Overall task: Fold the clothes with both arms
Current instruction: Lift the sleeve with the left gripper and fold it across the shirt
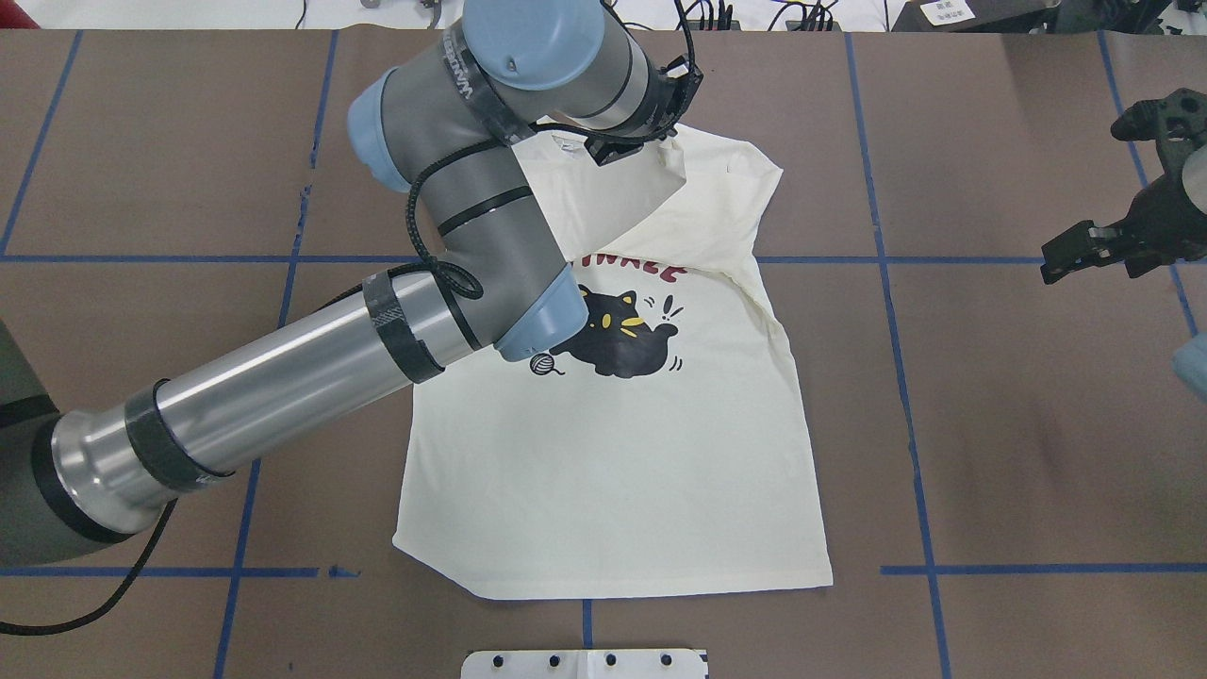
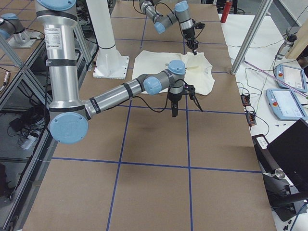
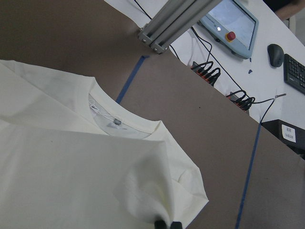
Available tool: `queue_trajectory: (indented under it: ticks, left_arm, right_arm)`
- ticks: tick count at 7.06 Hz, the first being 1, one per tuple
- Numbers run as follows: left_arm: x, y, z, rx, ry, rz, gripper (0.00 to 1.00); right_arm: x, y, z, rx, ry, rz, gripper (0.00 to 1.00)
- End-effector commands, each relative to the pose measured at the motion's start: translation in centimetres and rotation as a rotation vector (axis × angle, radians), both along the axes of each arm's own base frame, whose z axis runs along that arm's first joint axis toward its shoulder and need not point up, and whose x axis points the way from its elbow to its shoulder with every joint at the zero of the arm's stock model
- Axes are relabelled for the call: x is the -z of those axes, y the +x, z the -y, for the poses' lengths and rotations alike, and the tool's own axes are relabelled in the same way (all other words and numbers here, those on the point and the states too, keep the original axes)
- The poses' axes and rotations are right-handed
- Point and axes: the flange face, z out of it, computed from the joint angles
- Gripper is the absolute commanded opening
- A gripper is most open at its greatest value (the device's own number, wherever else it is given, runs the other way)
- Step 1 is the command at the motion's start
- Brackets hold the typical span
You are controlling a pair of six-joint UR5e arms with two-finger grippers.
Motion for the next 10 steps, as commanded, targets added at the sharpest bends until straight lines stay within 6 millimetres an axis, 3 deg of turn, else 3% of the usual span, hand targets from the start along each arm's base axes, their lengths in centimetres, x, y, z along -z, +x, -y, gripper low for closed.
queue_trajectory:
  ticks: [1,2,3,4,5,6,8,9,10]
  left_arm:
    - [0.5,6.2,-1.1,0.03,-0.025,0.018,0.0]
    - [2.2,11.0,-2.6,0.051,-0.062,0.015,0.0]
    - [3.9,14.4,-4.5,0.056,-0.056,-0.026,0.69]
    - [4.7,15.3,-6.5,0.036,-0.017,-0.091,1.0]
    - [4.2,15.4,-6.6,0.019,0.023,-0.073,1.0]
    - [2.3,15.1,-6.4,0.0,0.089,-0.028,1.0]
    - [-0.3,12.1,-7.8,-0.069,0.145,0.01,1.0]
    - [-0.6,9.5,-7.7,-0.132,0.145,0.055,1.0]
    - [-4.3,6.8,-9.2,-0.169,0.178,0.103,1.0]
  right_arm:
    - [0.3,-0.1,0.2,-0.001,0.003,0.004,1.0]
    - [0.2,-0.2,0.3,-0.001,0.004,-0.001,1.0]
    - [0.1,-0.3,0.5,-0.001,0.002,-0.002,1.0]
    - [0.4,-0.3,0.4,-0.002,0.002,0.004,1.0]
    - [0.6,-0.3,0.5,-0.006,0.002,0.007,1.0]
    - [0.7,-0.5,0.5,-0.008,0.002,0.009,1.0]
    - [2.2,-0.6,0.5,-0.026,0.01,0.027,1.0]
    - [3.4,-1.8,-0.2,-0.042,-0.017,0.068,1.0]
    - [4.9,-4.6,-1.8,-0.062,-0.051,0.101,1.0]
